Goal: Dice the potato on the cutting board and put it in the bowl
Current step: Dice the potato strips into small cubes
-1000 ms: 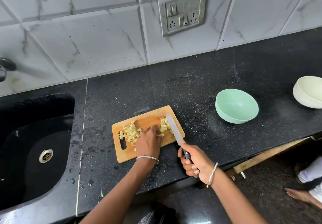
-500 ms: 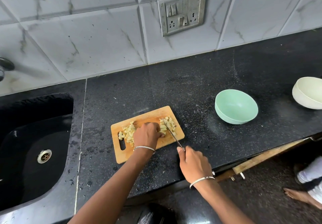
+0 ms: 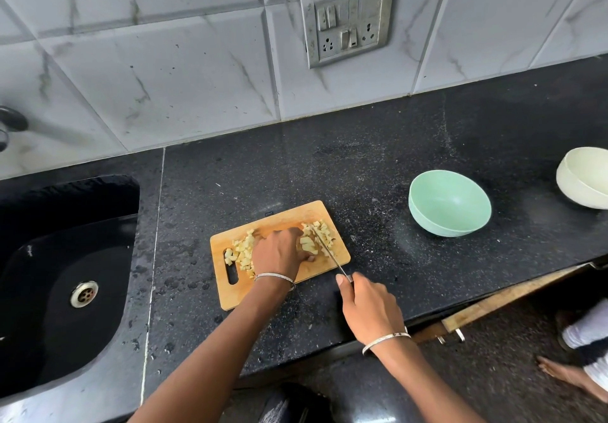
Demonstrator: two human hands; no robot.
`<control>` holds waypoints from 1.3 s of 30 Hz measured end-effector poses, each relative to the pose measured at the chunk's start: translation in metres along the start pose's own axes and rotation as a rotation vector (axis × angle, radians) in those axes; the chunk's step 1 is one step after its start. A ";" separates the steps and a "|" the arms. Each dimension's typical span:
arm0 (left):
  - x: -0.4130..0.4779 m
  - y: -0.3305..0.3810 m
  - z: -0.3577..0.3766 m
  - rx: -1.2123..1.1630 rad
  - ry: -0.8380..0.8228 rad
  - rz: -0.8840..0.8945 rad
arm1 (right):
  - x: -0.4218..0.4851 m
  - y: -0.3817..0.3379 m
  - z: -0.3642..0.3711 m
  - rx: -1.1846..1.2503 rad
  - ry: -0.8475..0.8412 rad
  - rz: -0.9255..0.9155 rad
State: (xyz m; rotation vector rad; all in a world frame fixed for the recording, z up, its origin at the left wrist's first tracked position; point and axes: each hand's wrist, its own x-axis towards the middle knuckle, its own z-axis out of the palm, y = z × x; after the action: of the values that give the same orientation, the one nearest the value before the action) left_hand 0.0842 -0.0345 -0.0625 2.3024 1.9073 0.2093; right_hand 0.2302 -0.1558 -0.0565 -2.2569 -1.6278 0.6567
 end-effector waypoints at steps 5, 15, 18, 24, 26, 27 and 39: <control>0.005 0.003 -0.006 0.059 -0.030 -0.003 | 0.001 -0.003 0.004 -0.013 -0.038 0.002; 0.001 0.003 -0.009 0.018 -0.033 -0.052 | 0.004 0.003 0.005 0.060 -0.039 0.012; 0.008 0.003 -0.013 0.011 -0.105 -0.046 | 0.006 0.004 0.006 0.057 -0.045 0.022; 0.013 0.000 -0.016 -0.010 -0.138 -0.060 | 0.004 0.006 0.007 0.072 -0.042 0.014; 0.011 0.001 -0.017 -0.006 -0.140 -0.056 | 0.003 0.007 0.008 0.068 -0.042 0.003; 0.010 0.002 -0.015 0.000 -0.131 -0.054 | 0.002 0.006 0.008 0.066 -0.044 -0.002; 0.004 0.001 -0.007 -0.062 -0.095 -0.089 | -0.002 -0.010 0.010 0.068 -0.081 0.016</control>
State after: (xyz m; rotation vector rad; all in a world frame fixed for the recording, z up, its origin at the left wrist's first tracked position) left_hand 0.0847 -0.0309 -0.0551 2.1426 1.9239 0.1444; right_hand 0.2162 -0.1548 -0.0597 -2.2247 -1.5999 0.8053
